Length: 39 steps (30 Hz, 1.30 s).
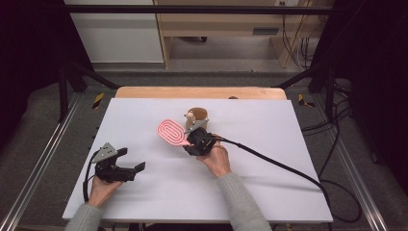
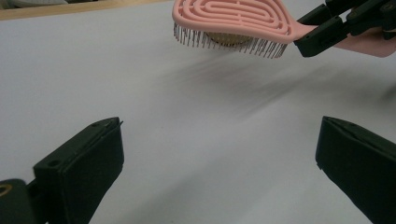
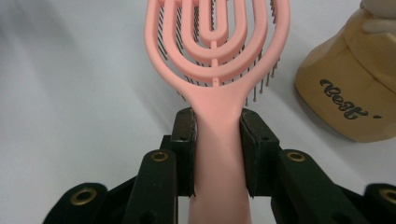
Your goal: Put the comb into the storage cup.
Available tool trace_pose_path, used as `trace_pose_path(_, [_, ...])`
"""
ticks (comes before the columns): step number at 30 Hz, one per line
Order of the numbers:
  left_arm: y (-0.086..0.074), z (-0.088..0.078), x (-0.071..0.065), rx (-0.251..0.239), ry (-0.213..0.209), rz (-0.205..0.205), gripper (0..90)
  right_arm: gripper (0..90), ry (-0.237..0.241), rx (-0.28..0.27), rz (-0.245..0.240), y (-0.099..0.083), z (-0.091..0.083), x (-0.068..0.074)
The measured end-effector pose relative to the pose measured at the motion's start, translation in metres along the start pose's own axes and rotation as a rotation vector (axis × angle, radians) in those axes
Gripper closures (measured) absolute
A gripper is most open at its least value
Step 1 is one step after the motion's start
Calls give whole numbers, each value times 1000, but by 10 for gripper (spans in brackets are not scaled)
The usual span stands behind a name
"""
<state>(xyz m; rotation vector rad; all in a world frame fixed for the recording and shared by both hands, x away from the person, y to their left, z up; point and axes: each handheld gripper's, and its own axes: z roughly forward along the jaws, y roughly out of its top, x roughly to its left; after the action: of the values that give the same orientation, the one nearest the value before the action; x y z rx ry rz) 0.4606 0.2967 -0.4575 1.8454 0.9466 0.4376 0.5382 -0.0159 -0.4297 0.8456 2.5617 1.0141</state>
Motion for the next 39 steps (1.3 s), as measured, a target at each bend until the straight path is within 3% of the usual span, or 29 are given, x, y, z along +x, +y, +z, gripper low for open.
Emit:
trace_pose_path(22, [4, -1, -5, -32, -20, -29, 10, 702, -14, -104, -9, -19, -49, 1])
trace_pose_path(39, [18, 1, -22, -68, -68, -45, 10, 701, -25, -155, 8, -45, -82, -6])
